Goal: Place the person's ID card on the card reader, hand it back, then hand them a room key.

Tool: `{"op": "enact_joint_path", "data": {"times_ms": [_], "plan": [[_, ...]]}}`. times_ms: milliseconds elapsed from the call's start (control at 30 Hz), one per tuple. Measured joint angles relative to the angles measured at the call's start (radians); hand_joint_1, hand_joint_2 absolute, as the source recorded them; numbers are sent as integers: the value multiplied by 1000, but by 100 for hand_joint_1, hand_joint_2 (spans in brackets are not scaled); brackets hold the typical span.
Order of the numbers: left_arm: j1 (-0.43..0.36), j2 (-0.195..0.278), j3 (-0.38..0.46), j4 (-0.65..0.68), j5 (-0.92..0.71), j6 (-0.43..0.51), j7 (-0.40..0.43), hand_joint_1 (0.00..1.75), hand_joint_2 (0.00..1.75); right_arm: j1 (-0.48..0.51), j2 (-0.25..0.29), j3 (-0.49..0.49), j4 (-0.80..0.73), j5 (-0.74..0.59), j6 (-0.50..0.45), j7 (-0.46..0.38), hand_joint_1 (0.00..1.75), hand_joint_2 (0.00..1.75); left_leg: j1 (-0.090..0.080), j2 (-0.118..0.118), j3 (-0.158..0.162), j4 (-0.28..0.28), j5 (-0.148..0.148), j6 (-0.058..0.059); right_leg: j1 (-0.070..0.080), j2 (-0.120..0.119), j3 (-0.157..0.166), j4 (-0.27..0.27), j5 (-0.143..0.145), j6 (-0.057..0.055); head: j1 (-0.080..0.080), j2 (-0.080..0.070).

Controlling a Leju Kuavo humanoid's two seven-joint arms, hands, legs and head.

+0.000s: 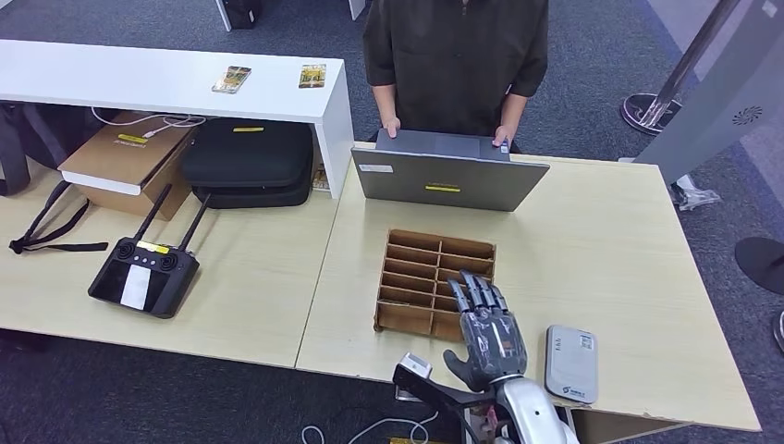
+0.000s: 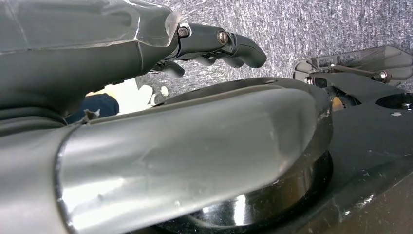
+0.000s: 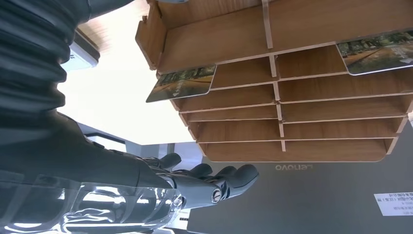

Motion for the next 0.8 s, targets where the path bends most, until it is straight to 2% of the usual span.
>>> {"op": "enact_joint_path", "data": {"times_ms": [433, 800], "plan": [[1, 1, -9, 0, 8, -3, 0, 0, 0, -5, -1, 1, 17, 26, 5, 16, 0, 175, 0, 0, 0, 0, 0, 0, 0, 0, 0, 0, 0, 0, 0, 0], [1, 2, -9, 0, 23, -11, 0, 0, 0, 23, -38, -7, -21, 78, 25, 45, 0, 175, 0, 0, 0, 0, 0, 0, 0, 0, 0, 0, 0, 0, 0, 0]]}}
